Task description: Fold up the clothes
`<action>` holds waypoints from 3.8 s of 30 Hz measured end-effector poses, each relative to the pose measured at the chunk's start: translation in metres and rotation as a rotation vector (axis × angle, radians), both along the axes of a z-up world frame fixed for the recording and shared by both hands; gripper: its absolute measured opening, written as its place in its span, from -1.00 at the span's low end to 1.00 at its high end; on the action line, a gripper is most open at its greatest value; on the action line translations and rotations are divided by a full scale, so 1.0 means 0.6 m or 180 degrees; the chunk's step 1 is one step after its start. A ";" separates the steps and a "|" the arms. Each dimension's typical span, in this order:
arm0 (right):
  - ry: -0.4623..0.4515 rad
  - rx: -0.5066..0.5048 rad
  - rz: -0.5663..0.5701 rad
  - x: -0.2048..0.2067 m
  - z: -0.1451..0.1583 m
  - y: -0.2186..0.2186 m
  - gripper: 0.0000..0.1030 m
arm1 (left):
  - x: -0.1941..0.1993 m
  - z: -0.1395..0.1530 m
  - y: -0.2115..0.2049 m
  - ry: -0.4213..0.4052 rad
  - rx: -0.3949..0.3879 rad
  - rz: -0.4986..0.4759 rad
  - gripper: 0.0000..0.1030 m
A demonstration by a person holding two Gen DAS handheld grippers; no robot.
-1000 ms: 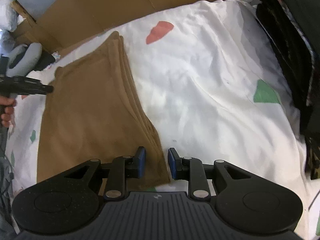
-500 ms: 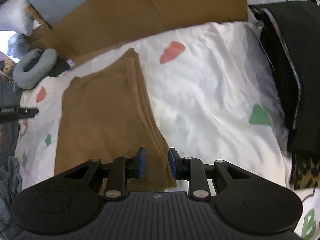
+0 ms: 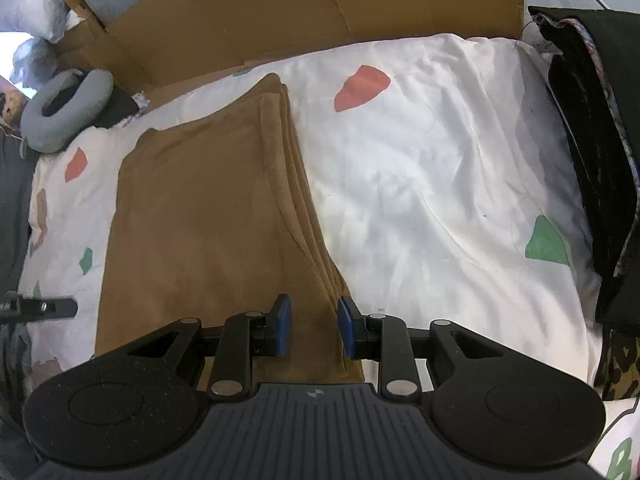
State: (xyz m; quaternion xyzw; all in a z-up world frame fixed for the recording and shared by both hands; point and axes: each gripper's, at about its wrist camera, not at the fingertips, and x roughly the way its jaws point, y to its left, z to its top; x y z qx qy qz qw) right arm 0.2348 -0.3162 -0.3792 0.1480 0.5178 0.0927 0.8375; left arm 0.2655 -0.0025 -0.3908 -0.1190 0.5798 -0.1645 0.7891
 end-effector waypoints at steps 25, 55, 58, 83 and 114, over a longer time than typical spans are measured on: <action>0.0044 -0.0034 0.0046 -0.009 -0.025 -0.001 -0.15 | -0.082 -0.062 -0.008 0.0518 -0.0225 -0.0309 -0.37; 0.0146 0.1025 -0.0106 0.033 -0.076 -0.059 -0.20 | -0.094 -0.149 0.066 0.0606 -0.1640 0.0747 -0.12; 0.0217 0.1143 -0.0148 0.043 -0.091 -0.065 -0.14 | -0.099 -0.156 0.065 0.0641 -0.1717 0.0758 -0.14; 0.0542 0.1366 -0.0181 0.055 -0.040 -0.064 -0.68 | -0.073 -0.089 0.087 0.0856 -0.1742 0.0770 -0.78; 0.0755 0.1056 0.0130 -0.058 -0.001 -0.051 -0.71 | -0.150 -0.105 0.061 0.1283 -0.1437 0.0334 -0.78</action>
